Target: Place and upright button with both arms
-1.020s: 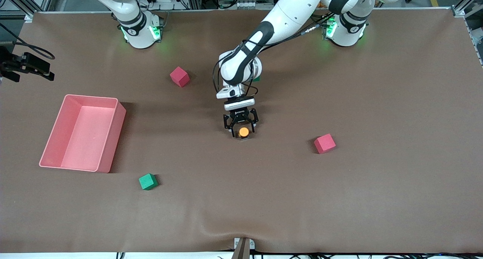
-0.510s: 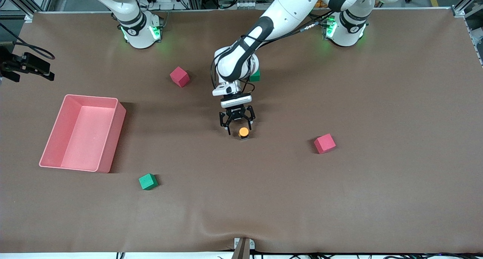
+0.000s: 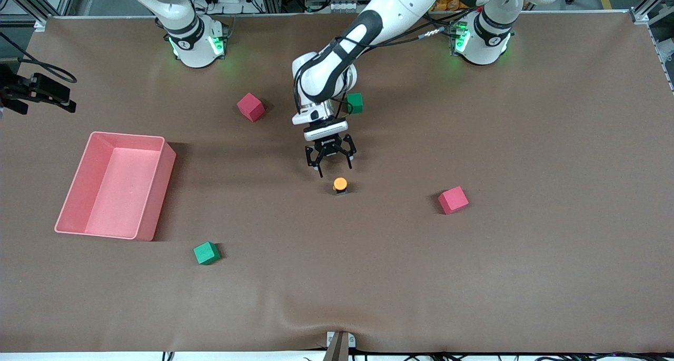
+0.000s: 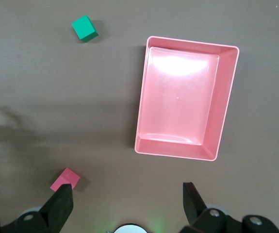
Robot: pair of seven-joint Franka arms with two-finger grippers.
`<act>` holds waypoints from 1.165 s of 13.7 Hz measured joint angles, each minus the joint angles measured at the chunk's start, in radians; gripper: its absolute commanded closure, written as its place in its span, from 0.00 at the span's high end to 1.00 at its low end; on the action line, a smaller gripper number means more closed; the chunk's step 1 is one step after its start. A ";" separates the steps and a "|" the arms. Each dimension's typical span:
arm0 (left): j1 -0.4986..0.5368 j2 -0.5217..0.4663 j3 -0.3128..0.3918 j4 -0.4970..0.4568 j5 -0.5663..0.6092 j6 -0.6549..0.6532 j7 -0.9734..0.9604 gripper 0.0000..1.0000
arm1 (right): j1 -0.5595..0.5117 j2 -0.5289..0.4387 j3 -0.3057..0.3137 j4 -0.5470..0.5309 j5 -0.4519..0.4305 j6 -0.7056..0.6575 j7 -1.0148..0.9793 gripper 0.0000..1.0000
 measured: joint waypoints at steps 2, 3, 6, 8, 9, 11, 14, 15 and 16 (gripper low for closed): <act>0.006 -0.063 0.001 -0.001 -0.102 -0.001 0.118 1.00 | 0.000 0.000 0.000 0.000 0.000 0.000 0.000 1.00; 0.012 -0.096 0.001 -0.003 -0.147 -0.003 0.170 1.00 | 0.000 0.000 0.000 0.000 0.000 0.000 0.000 1.00; 0.053 -0.162 0.003 -0.003 -0.276 -0.008 0.304 1.00 | 0.000 0.000 0.000 -0.001 0.000 0.000 0.000 1.00; 0.091 -0.196 0.003 -0.002 -0.339 -0.008 0.390 1.00 | 0.000 0.000 0.000 -0.001 0.000 0.000 0.000 1.00; 0.114 -0.213 0.004 -0.001 -0.367 -0.008 0.433 1.00 | 0.000 0.000 0.001 -0.001 0.000 0.000 0.000 1.00; 0.154 -0.243 0.004 0.004 -0.432 -0.008 0.521 1.00 | 0.000 0.000 0.001 -0.001 0.000 0.000 0.000 1.00; 0.221 -0.283 0.005 0.035 -0.543 -0.006 0.684 1.00 | 0.000 0.000 0.001 -0.002 0.000 0.000 0.000 1.00; 0.246 -0.297 0.006 0.046 -0.580 -0.006 0.740 1.00 | 0.000 0.000 0.001 -0.003 0.000 -0.001 0.000 1.00; 0.278 -0.310 0.004 0.055 -0.616 -0.007 0.798 1.00 | 0.000 0.000 0.001 -0.005 0.000 -0.001 0.000 1.00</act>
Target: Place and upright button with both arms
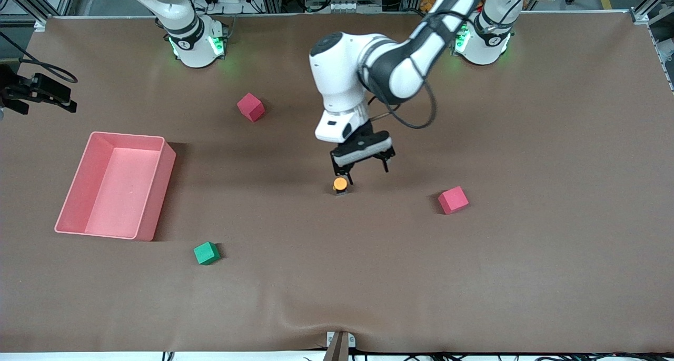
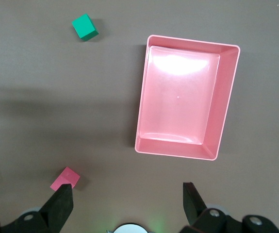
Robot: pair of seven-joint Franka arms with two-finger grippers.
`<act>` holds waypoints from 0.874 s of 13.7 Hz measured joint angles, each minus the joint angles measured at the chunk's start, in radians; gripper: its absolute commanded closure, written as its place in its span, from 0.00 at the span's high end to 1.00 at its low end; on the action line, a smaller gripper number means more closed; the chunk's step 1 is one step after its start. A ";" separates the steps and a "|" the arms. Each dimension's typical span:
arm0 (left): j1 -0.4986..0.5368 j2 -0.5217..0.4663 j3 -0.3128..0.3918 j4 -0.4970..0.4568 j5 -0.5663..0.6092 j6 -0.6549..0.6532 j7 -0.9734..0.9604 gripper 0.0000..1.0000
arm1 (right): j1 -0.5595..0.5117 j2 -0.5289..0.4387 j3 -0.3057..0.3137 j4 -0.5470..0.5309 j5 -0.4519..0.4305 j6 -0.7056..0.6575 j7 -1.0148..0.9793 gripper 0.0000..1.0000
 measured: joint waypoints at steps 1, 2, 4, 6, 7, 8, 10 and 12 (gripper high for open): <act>0.041 -0.013 -0.008 0.005 -0.038 0.000 0.062 1.00 | 0.000 0.000 0.000 -0.002 0.000 -0.001 0.000 1.00; 0.088 -0.023 -0.024 0.011 -0.067 0.000 0.116 1.00 | 0.000 0.000 0.000 -0.002 0.000 -0.002 0.000 1.00; 0.203 -0.035 -0.071 0.029 -0.109 0.000 0.222 1.00 | 0.000 0.000 0.000 -0.002 0.000 -0.003 0.000 1.00; 0.329 -0.044 -0.137 0.042 -0.144 0.001 0.335 1.00 | 0.001 -0.001 0.003 0.001 0.000 -0.002 0.000 1.00; 0.393 -0.051 -0.170 0.048 -0.173 0.001 0.389 1.00 | 0.005 -0.002 0.005 0.002 0.000 -0.002 0.000 1.00; 0.454 -0.062 -0.200 0.052 -0.216 0.001 0.447 1.00 | 0.008 -0.003 0.007 0.002 0.000 -0.003 0.000 1.00; 0.557 -0.095 -0.234 0.054 -0.327 -0.019 0.600 1.00 | 0.011 -0.008 0.007 0.008 0.000 -0.012 0.007 1.00; 0.610 -0.140 -0.218 0.055 -0.430 -0.070 0.730 1.00 | 0.013 -0.016 0.007 0.023 0.000 -0.042 0.026 1.00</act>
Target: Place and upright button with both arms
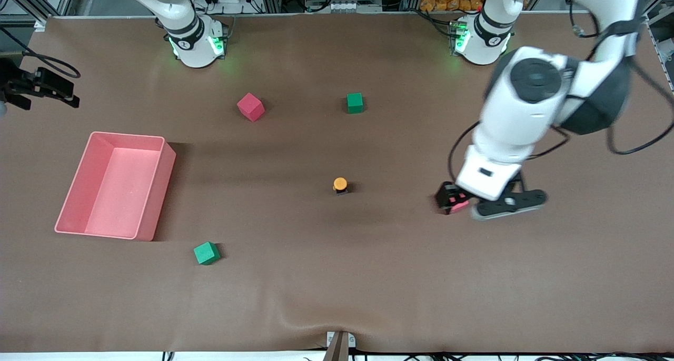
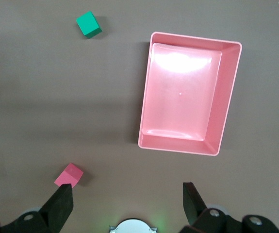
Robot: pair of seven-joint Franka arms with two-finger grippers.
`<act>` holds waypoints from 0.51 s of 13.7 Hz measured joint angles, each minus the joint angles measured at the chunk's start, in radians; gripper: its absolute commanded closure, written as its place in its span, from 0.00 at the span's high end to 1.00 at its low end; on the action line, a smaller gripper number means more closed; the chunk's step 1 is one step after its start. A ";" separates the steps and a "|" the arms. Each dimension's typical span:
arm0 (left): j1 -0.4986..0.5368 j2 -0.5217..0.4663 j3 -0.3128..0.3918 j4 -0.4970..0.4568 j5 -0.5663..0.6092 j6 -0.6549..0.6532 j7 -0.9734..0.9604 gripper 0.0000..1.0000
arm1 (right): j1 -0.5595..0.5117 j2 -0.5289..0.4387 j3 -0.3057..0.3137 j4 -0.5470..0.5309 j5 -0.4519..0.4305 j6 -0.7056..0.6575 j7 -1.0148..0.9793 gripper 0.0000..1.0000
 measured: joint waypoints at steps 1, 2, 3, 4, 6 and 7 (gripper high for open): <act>0.005 -0.024 0.028 0.000 -0.058 -0.028 0.036 1.00 | 0.003 -0.002 0.000 0.011 0.000 -0.014 0.004 1.00; -0.001 -0.051 0.067 0.000 -0.116 -0.058 0.070 1.00 | 0.006 -0.004 0.000 0.025 0.000 -0.028 0.006 1.00; -0.017 -0.080 0.118 0.000 -0.167 -0.094 0.112 1.00 | 0.009 -0.004 0.000 0.038 0.000 -0.041 0.010 1.00; -0.033 -0.108 0.168 0.000 -0.203 -0.139 0.166 1.00 | 0.010 -0.005 0.000 0.048 0.000 -0.051 0.012 1.00; -0.044 -0.164 0.255 0.000 -0.262 -0.239 0.290 1.00 | 0.011 -0.005 0.000 0.054 0.000 -0.059 0.014 1.00; -0.045 -0.189 0.299 0.000 -0.282 -0.285 0.340 1.00 | 0.011 -0.004 -0.001 0.054 0.000 -0.060 0.014 1.00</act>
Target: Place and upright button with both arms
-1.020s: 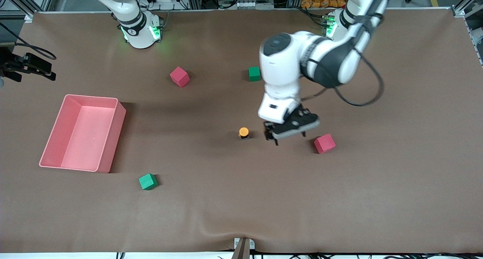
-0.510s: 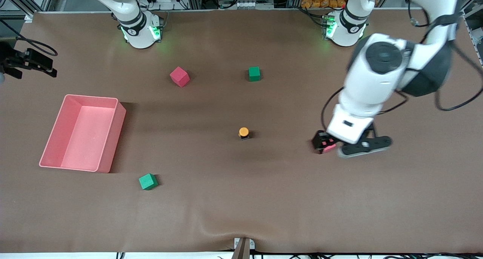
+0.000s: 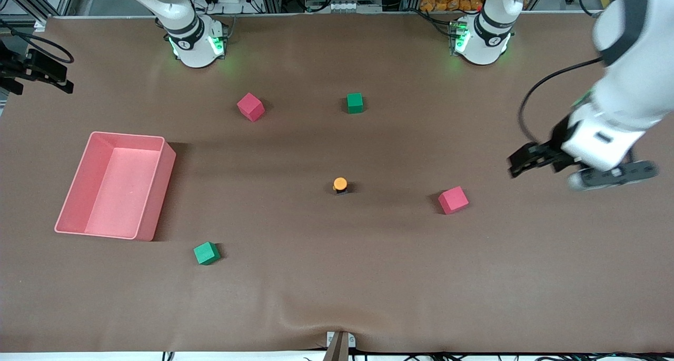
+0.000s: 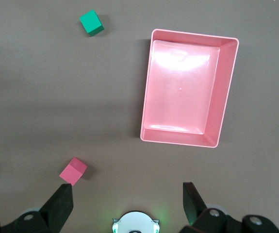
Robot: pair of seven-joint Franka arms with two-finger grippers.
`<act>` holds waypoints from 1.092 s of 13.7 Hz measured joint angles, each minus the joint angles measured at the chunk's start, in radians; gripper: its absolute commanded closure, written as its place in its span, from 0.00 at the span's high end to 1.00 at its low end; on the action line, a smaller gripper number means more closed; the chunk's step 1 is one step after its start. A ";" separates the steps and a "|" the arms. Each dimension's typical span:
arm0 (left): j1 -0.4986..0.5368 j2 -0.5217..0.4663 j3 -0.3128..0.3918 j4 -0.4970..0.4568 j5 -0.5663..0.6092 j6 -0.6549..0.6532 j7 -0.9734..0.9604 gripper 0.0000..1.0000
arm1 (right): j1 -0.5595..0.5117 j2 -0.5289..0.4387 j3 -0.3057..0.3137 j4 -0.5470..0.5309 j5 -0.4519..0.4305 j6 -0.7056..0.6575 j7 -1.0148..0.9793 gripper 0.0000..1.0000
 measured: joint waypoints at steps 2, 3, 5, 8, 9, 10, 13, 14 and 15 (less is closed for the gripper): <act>0.000 -0.046 0.066 -0.002 -0.029 -0.089 0.063 1.00 | 0.000 0.001 -0.004 0.000 0.000 -0.004 0.000 1.00; -0.001 -0.069 0.077 -0.003 -0.033 -0.125 0.076 1.00 | -0.001 0.001 -0.006 0.000 0.000 -0.011 0.001 1.00; -0.018 -0.114 0.079 -0.015 -0.034 -0.166 0.076 1.00 | -0.001 0.001 -0.008 0.000 0.000 -0.021 0.003 1.00; -0.034 -0.178 0.098 -0.058 -0.034 -0.177 0.085 1.00 | 0.000 0.002 -0.009 0.000 0.000 -0.020 0.003 1.00; -0.036 -0.189 0.120 -0.066 -0.032 -0.177 0.117 1.00 | 0.000 0.002 -0.009 0.000 0.000 -0.017 0.003 1.00; -0.036 -0.193 0.150 -0.068 -0.031 -0.177 0.168 1.00 | 0.000 0.003 -0.008 0.000 0.000 -0.011 0.003 1.00; -0.036 -0.194 0.245 -0.074 -0.028 -0.177 0.316 1.00 | 0.002 0.011 -0.007 -0.002 0.000 0.013 0.003 1.00; -0.036 -0.195 0.254 -0.075 -0.014 -0.179 0.328 1.00 | 0.003 0.015 -0.006 -0.002 0.000 0.019 0.003 1.00; -0.037 -0.198 0.251 -0.075 0.005 -0.189 0.324 1.00 | 0.003 0.018 -0.005 -0.002 0.000 0.026 0.003 1.00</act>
